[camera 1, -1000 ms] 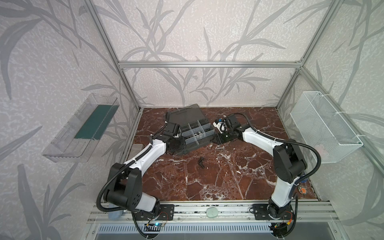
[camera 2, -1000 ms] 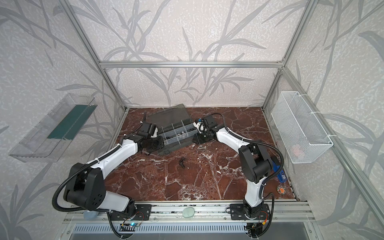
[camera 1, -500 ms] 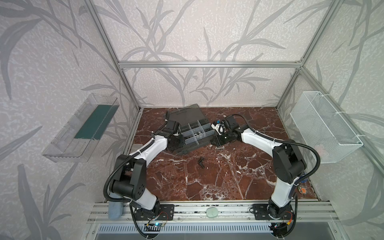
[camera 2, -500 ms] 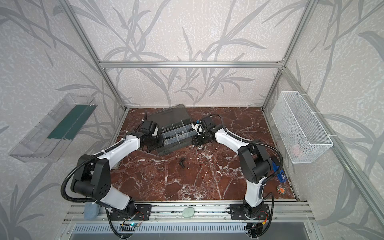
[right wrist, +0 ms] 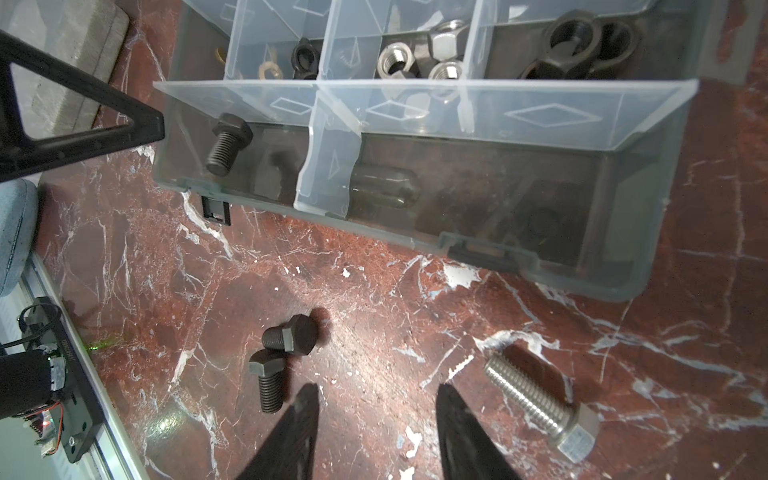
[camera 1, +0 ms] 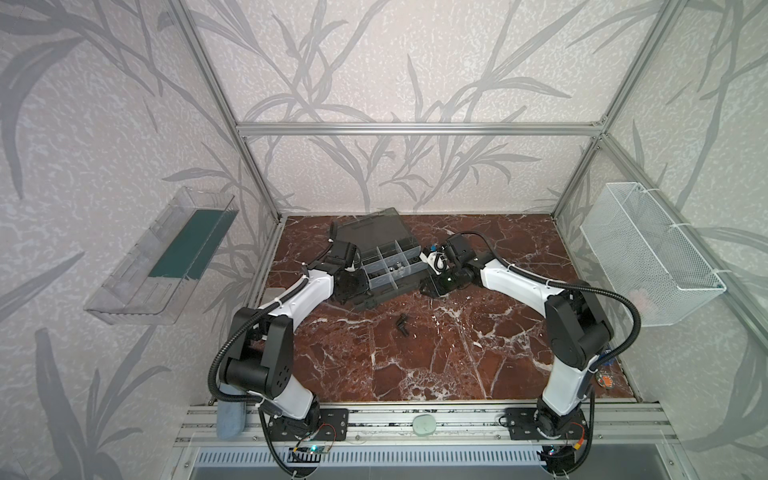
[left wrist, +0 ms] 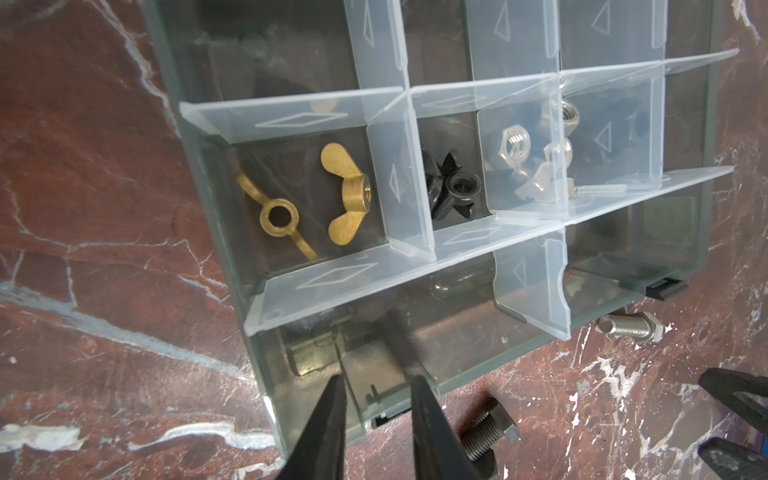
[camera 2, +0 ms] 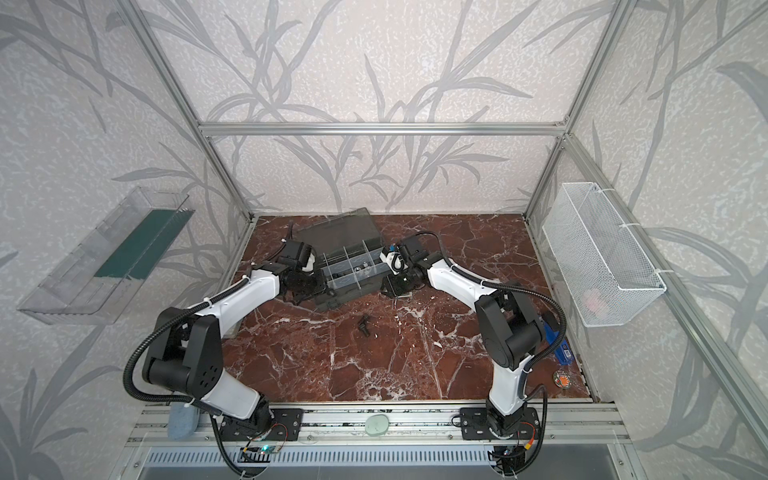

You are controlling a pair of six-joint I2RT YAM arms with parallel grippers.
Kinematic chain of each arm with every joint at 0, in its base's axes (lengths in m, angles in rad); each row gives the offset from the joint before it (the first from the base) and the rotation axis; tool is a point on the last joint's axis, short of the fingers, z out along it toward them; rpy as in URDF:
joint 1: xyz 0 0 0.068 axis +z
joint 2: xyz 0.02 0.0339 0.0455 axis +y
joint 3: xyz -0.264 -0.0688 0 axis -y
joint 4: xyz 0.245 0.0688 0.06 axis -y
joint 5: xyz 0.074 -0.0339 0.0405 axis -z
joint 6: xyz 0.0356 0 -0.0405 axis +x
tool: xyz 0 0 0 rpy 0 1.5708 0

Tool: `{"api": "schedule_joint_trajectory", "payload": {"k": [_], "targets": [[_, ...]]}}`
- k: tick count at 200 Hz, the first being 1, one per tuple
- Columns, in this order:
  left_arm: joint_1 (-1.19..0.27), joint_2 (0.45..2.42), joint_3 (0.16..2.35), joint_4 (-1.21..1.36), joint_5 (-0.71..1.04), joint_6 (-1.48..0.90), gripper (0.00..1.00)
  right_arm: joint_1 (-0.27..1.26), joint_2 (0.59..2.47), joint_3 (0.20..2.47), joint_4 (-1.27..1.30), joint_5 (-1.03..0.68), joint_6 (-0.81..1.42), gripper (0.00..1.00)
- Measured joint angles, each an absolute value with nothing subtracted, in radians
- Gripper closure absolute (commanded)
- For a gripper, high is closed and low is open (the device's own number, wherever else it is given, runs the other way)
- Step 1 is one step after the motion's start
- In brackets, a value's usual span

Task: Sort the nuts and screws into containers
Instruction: 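Open the left gripper over the box while the right gripper reaches the bolts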

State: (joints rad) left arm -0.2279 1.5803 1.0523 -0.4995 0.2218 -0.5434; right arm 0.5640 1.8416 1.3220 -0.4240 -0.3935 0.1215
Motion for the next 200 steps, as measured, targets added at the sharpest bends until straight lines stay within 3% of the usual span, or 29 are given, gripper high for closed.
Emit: {"api": "schedule_joint_trajectory", "payload": {"k": [61,94,141,200], "targets": [[-0.225,1.569,1.052,-0.500,0.238,-0.546,0.62,0.581,1.817,1.296,-0.425,-0.393,0.122,0.52],[-0.220,1.462,1.034,-0.493,0.255,-0.562,0.54,0.609,1.798,1.260,-0.421,-0.388,0.140,0.52],[-0.199,1.266,0.939,-0.445,0.265,-0.604,0.42,0.726,1.797,1.235,-0.408,-0.348,0.205,0.52],[-0.140,1.184,0.795,-0.423,0.310,-0.650,0.27,0.878,1.828,1.236,-0.418,-0.258,0.255,0.52]]}}
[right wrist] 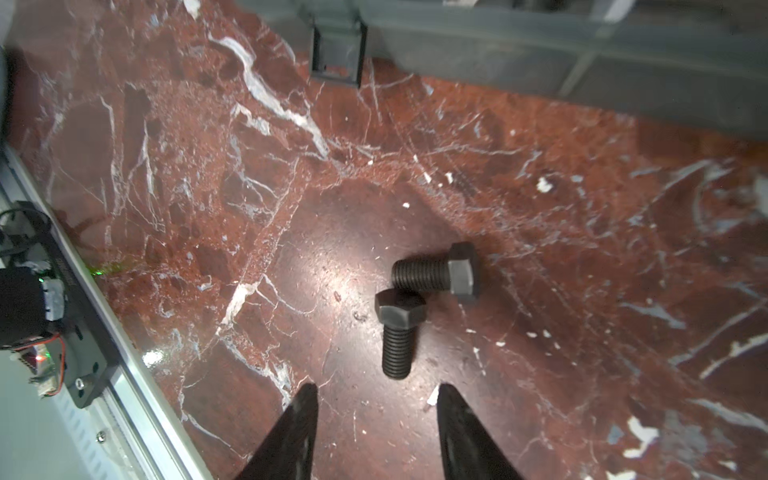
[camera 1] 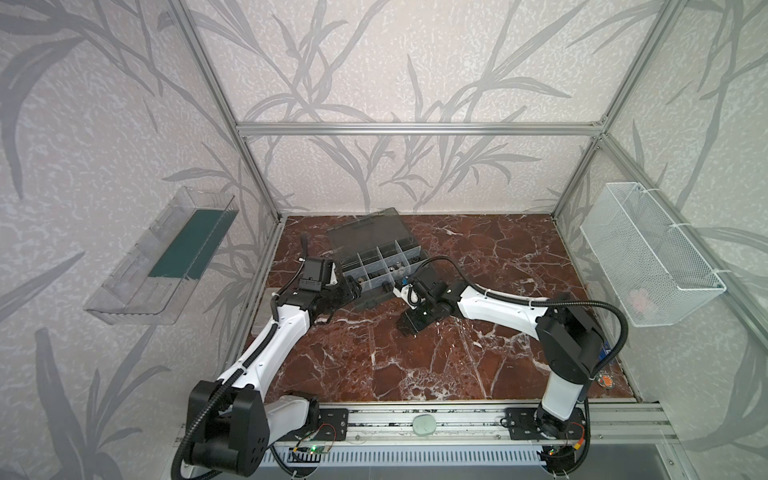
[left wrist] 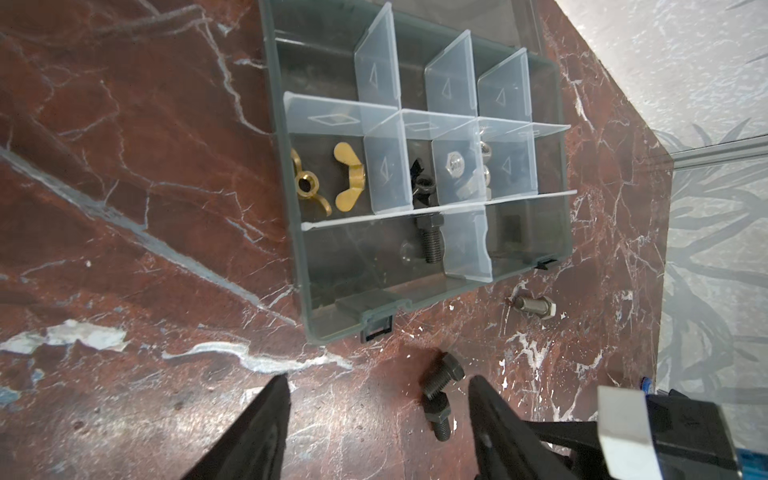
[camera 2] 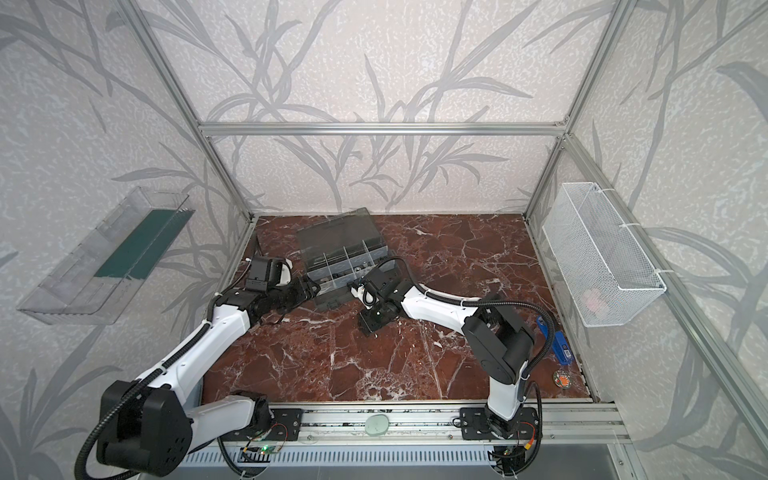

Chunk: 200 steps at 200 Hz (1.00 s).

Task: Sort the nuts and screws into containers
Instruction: 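Open the left gripper over the box while the right gripper reaches the bolts, then lower the right gripper and close it on a black hex bolt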

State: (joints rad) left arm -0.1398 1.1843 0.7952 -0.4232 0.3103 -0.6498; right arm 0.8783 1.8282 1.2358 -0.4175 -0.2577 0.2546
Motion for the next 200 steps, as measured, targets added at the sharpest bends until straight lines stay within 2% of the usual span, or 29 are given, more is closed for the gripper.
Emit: {"api": "schedule_joint_trajectory", "payload": {"k": [5,12,29,66,125,151,176,200], "targets": [[-0.135,1.180,0.788,-0.421,0.316,-0.652,0.24,0.889,1.836,1.237,-0.421,-0.247,0.257,0.52],[-0.130,1.174,0.778,-0.415,0.323,-0.657,0.14,0.901,1.845,1.237,-0.424,-0.235,0.258,0.52],[-0.120,1.160,0.765,-0.407,0.338,-0.668,0.08,0.922,1.869,1.239,-0.436,-0.199,0.258,0.52],[-0.106,1.140,0.761,-0.385,0.352,-0.677,0.08,0.935,1.900,1.251,-0.462,-0.136,0.250,0.52],[-0.096,1.141,0.746,-0.380,0.363,-0.683,0.08,0.935,1.961,1.287,-0.464,-0.113,0.234,0.58],[-0.095,1.141,0.741,-0.377,0.367,-0.685,0.07,0.935,1.964,1.290,-0.461,-0.112,0.234,0.63],[-0.090,1.141,0.738,-0.368,0.373,-0.685,0.07,0.935,1.971,1.295,-0.459,-0.113,0.232,0.80],[-0.085,1.144,0.736,-0.360,0.379,-0.687,0.07,0.935,1.974,1.296,-0.455,-0.114,0.229,0.90]]}}
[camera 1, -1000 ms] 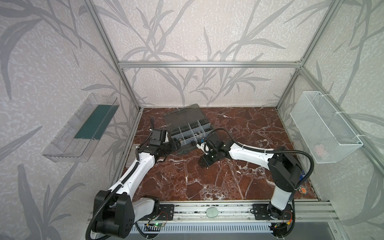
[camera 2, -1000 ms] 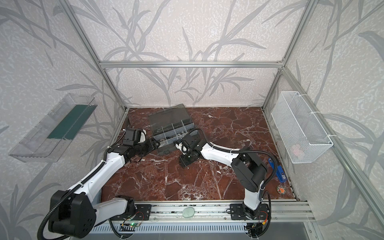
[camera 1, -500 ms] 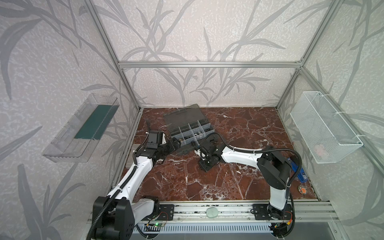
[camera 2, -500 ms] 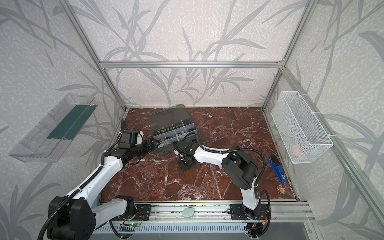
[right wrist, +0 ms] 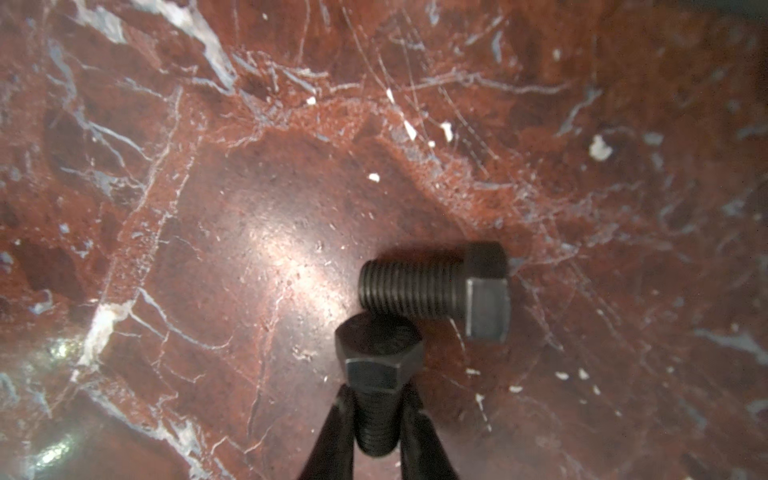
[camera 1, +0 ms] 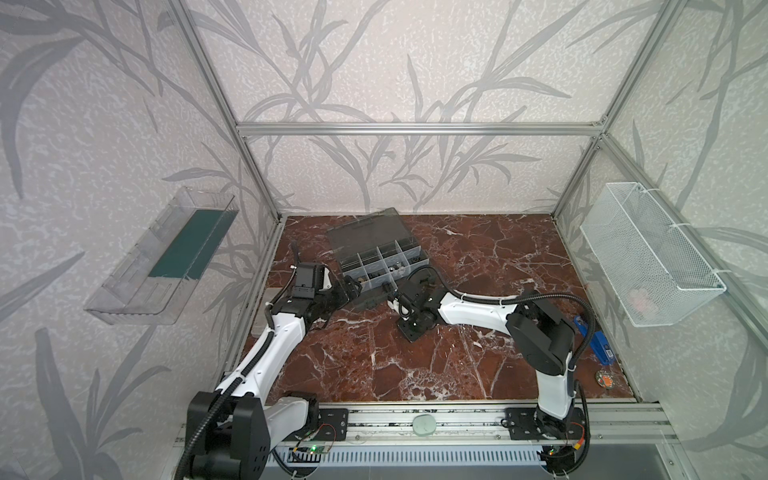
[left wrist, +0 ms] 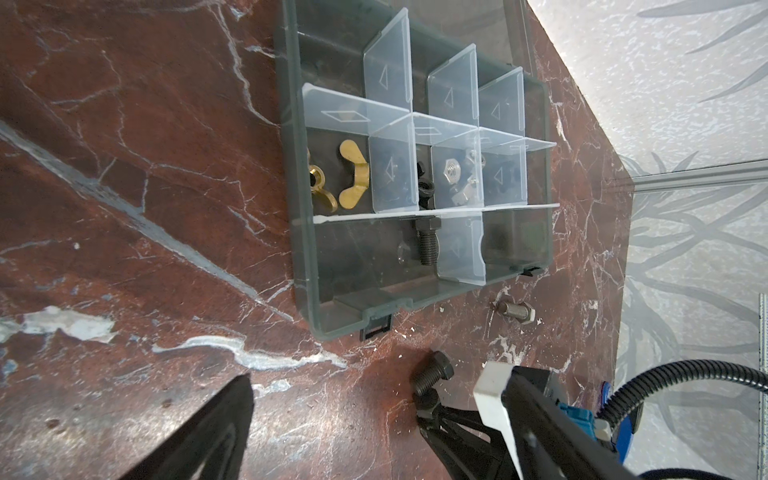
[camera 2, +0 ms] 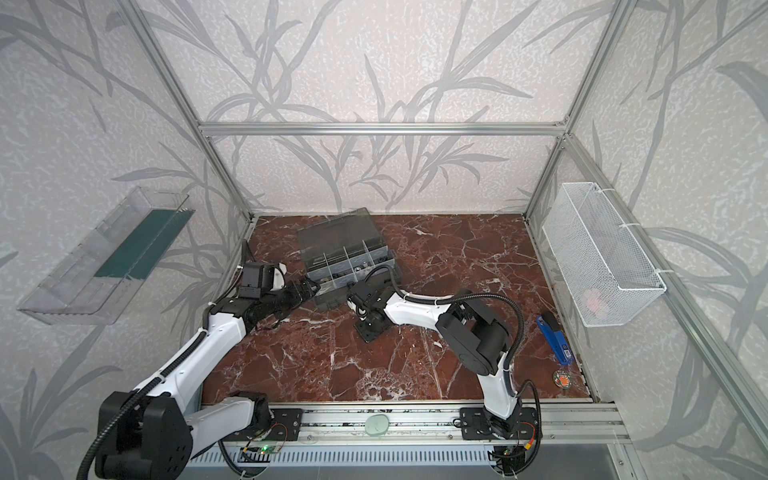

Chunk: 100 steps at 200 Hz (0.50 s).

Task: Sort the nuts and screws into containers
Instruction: 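Lower the right gripper and close it on a black hex bolt, then lift the black bolt and carry it over the organizer box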

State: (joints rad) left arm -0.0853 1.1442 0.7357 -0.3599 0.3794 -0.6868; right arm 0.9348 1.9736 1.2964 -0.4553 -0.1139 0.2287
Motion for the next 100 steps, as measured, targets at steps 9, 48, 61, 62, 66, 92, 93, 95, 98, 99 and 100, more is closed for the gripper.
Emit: {"api": "schedule_joint_trajectory", "payload": {"k": [9,48,61,62,66,92,93,95,98,99,100], "targets": [[-0.083,1.146,0.734,-0.356,0.381,-0.690,0.07,0.935,1.974,1.297,-0.455,-0.117,0.223,0.93],[-0.071,1.148,0.709,-0.331,0.395,-0.699,0.07,0.935,1.973,1.303,-0.458,-0.163,0.179,0.96],[-0.067,1.149,0.701,-0.323,0.400,-0.703,0.07,0.933,1.970,1.321,-0.466,-0.179,0.157,0.97],[-0.067,1.149,0.700,-0.323,0.400,-0.704,0.07,0.933,1.970,1.322,-0.466,-0.181,0.155,0.97],[-0.066,1.149,0.697,-0.319,0.402,-0.706,0.07,0.931,1.968,1.331,-0.470,-0.185,0.146,0.97],[-0.060,1.149,0.684,-0.302,0.417,-0.714,0.07,0.921,1.951,1.395,-0.478,-0.212,0.102,0.98],[-0.060,1.149,0.683,-0.301,0.418,-0.715,0.07,0.920,1.950,1.399,-0.478,-0.213,0.100,0.98],[-0.060,1.149,0.683,-0.301,0.419,-0.715,0.07,0.919,1.948,1.406,-0.478,-0.215,0.098,0.98],[-0.059,1.150,0.683,-0.300,0.420,-0.716,0.07,0.916,1.948,1.414,-0.478,-0.218,0.093,0.98],[-0.059,1.150,0.683,-0.300,0.421,-0.717,0.07,0.916,1.948,1.417,-0.478,-0.219,0.091,0.98],[-0.059,1.150,0.683,-0.299,0.422,-0.717,0.07,0.915,1.947,1.422,-0.478,-0.220,0.089,0.98]]}}
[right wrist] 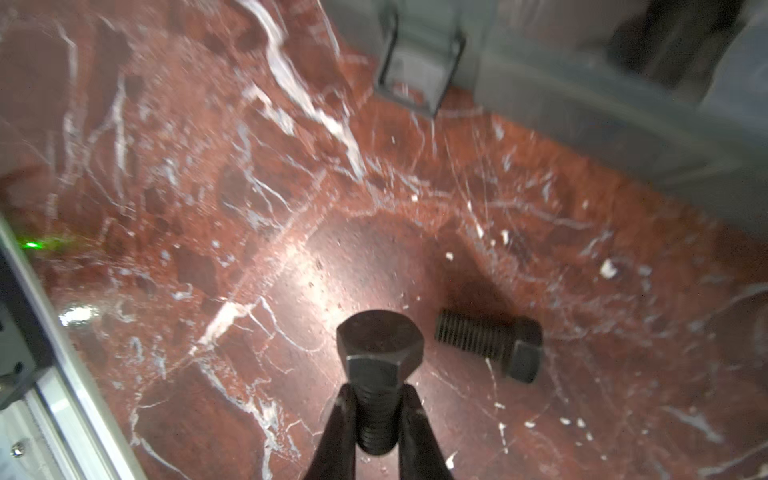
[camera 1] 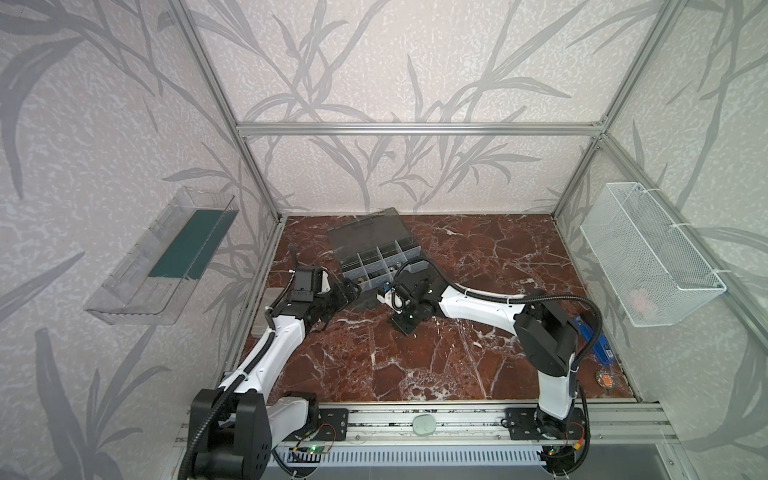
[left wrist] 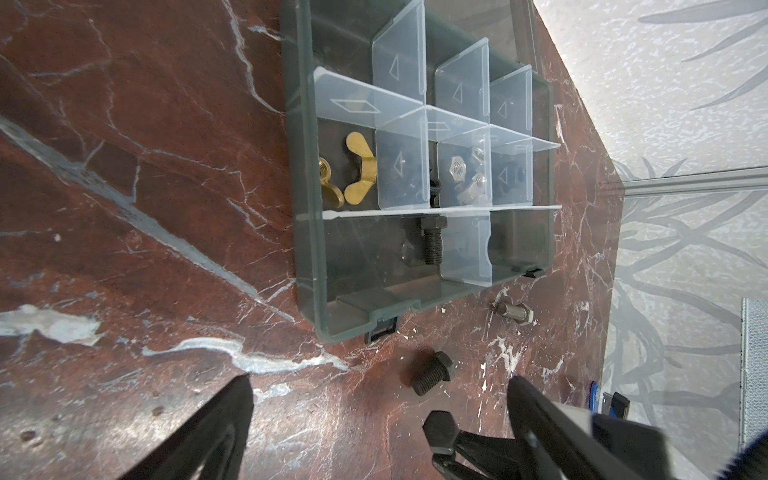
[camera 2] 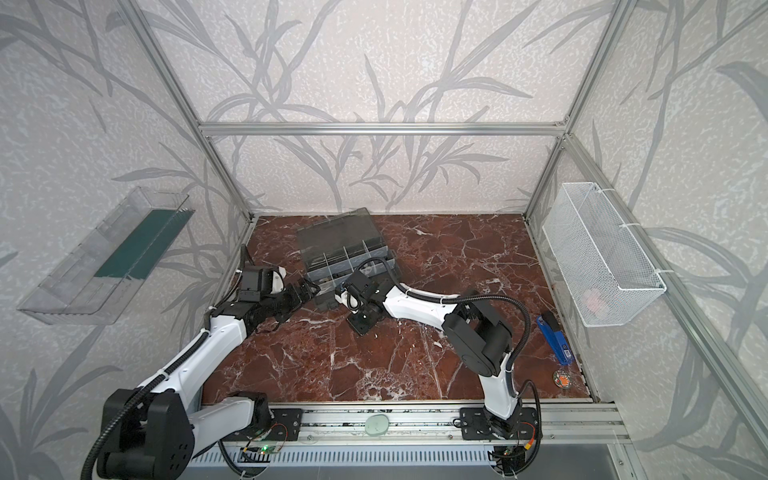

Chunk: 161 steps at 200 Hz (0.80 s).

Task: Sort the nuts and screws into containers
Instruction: 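Lift the black bolt and carry it over the organizer box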

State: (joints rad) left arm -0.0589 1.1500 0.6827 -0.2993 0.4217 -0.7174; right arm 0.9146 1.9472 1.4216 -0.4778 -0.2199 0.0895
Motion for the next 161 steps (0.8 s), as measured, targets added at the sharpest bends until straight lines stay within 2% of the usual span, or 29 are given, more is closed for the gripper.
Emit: {"api": "schedule_joint_trajectory", "payload": {"k": [55,105,161], "targets": [[-0.049,1.154,0.657,-0.256,0.445,-0.736,0.07,0.848,1.969,1.600,-0.467,-0.229,0.023,0.98],[-0.036,1.154,0.651,-0.235,0.466,-0.738,0.07,0.811,2.110,1.784,-0.447,-0.210,0.009,0.95],[-0.033,1.154,0.650,-0.223,0.475,-0.739,0.07,0.810,2.220,1.828,-0.467,-0.170,0.002,0.94]]}}
